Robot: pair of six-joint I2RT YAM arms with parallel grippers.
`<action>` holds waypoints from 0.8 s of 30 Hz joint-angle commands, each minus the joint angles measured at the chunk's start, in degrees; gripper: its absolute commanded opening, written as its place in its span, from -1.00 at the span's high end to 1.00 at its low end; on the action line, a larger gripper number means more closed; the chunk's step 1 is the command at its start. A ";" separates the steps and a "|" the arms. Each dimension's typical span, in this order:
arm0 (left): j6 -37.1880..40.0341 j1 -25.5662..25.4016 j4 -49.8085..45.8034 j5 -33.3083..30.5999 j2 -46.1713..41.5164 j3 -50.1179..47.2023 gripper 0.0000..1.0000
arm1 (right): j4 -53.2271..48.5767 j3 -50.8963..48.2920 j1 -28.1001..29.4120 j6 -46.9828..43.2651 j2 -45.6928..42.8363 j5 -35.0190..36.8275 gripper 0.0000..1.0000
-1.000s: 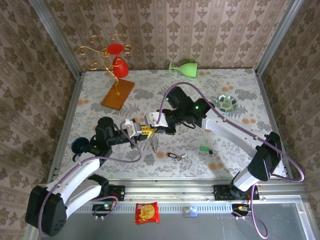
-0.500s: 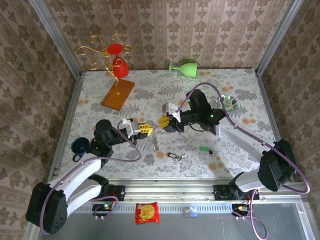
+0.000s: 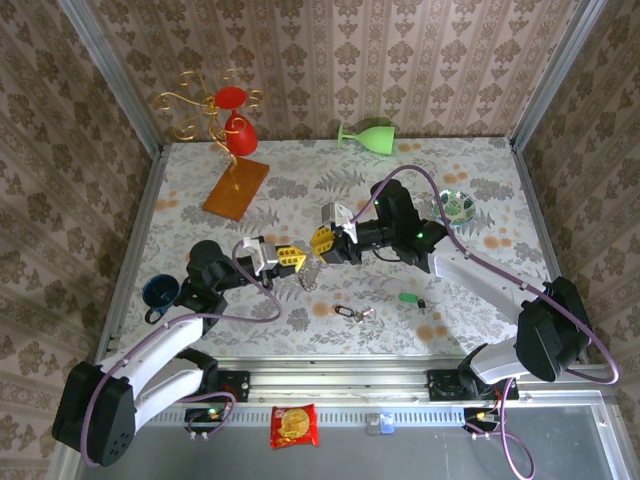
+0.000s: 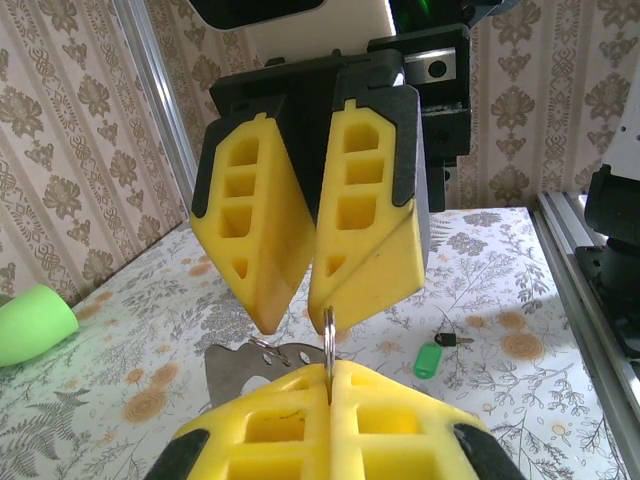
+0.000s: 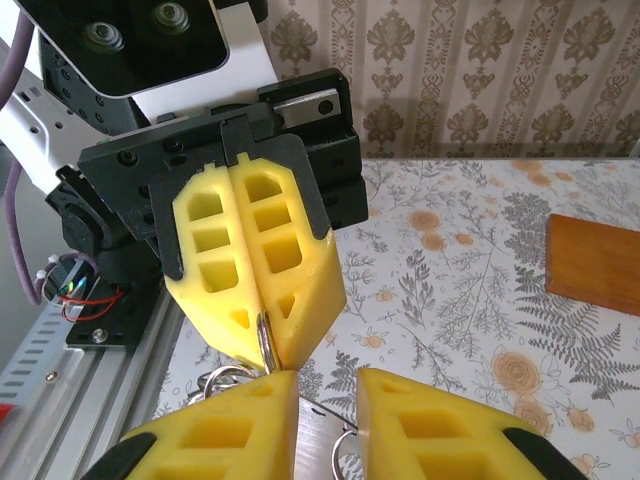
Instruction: Put the keys on the keyring
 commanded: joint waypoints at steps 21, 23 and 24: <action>-0.61 -0.26 3.88 1.06 0.25 -0.14 1.00 | 1.76 -5.43 1.50 2.87 -3.80 5.42 0.45; -0.70 -0.26 3.88 1.04 0.31 -0.15 1.00 | 2.69 -5.25 1.95 3.23 -3.28 5.66 0.48; -0.70 -0.29 3.88 1.09 0.18 -0.10 1.00 | 3.19 -5.07 2.10 3.42 -3.01 5.83 0.49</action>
